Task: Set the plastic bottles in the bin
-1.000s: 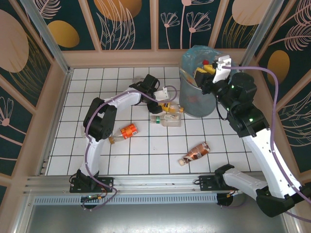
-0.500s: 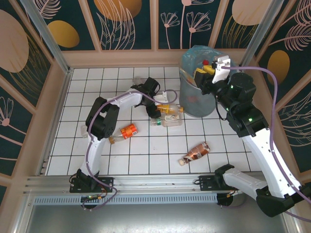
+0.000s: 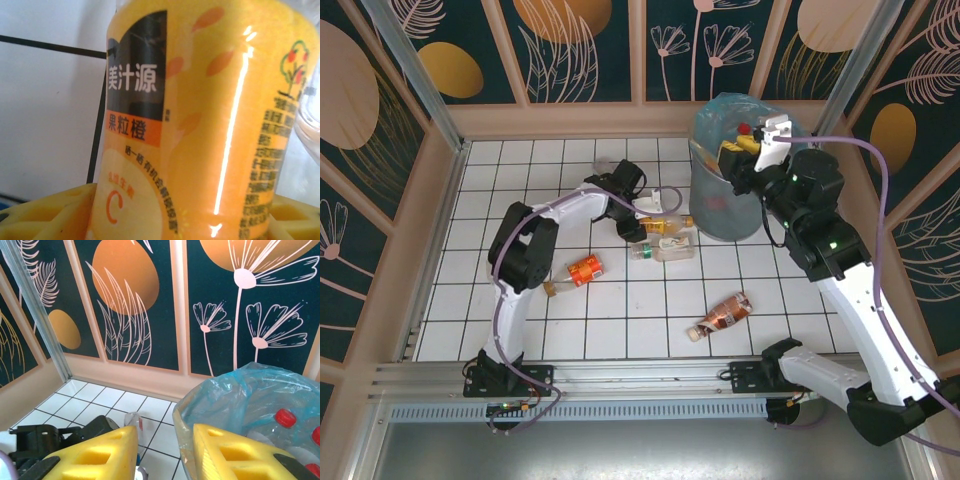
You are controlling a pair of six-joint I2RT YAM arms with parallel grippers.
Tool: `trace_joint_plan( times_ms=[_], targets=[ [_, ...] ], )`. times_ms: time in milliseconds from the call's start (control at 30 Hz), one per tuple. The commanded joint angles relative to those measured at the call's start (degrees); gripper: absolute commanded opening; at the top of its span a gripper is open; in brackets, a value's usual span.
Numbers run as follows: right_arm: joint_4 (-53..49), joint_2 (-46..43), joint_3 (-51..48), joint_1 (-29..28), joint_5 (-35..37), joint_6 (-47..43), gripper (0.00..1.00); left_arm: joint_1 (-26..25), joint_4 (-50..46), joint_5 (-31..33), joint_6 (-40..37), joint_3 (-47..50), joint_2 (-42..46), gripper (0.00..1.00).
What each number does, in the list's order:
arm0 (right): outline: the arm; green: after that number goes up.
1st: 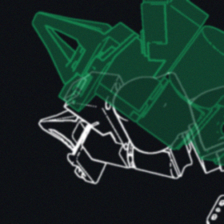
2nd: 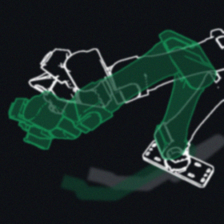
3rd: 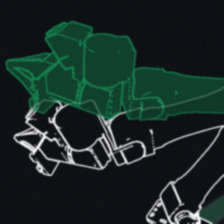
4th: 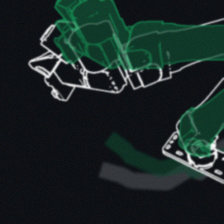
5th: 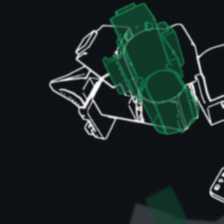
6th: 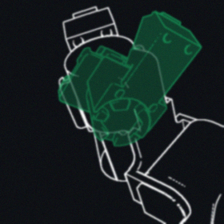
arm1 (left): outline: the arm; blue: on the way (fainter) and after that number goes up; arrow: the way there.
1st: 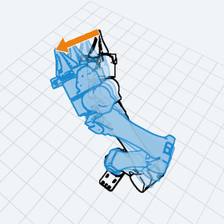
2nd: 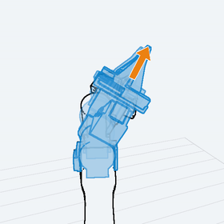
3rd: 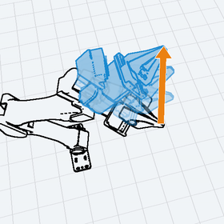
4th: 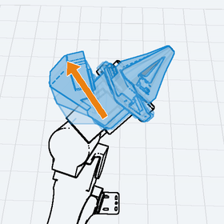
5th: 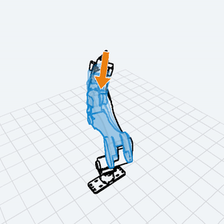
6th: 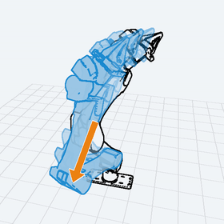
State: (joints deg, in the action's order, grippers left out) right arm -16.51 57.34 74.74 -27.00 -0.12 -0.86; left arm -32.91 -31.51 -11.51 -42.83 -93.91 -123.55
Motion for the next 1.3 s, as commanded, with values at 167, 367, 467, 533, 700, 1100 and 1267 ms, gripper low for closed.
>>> trace_joint_plan(
  times_ms=[167, 367, 467, 533, 700, 1100, 1267],
  targets=[
    [0.5, 1.6, 3.4, -1.9, -2.4, 2.7, 0.35, 2.6, 5.3, -0.6, 3.7, 9.8, 18.4, 0.64],
    [0.9, 3.3, 4.1, -3.2, -7.7, 4.5, 0.35, 2.6, 9.2, -0.5, 6.3, 20.2, 34.0, 0.64],
    [3.1, 4.1, 3.2, -3.4, -12.2, 5.5, 0.36, 2.6, 16.3, -6.5, 11.8, 25.6, 44.2, 0.64],
    [4.1, 4.8, 2.8, -4.0, -12.6, 5.9, 0.37, 2.6, 22.5, -10.1, 17.0, 29.1, 50.3, 0.64],
    [8.5, 6.5, 2.4, -6.0, -19.8, 7.5, 0.42, 2.6, 34.3, -13.6, 28.3, 36.4, 60.4, 0.65],
    [21.1, 10.7, 2.2, -7.4, -39.0, 14.7, 0.44, 2.6, 45.3, -14.4, 40.3, 45.8, 66.3, 0.64],
    [18.0, 11.2, 2.2, -8.5, -34.2, 14.1, 0.44, 2.6, 46.4, -17.5, 39.0, 47.4, 67.1, 0.66]
  ],
)
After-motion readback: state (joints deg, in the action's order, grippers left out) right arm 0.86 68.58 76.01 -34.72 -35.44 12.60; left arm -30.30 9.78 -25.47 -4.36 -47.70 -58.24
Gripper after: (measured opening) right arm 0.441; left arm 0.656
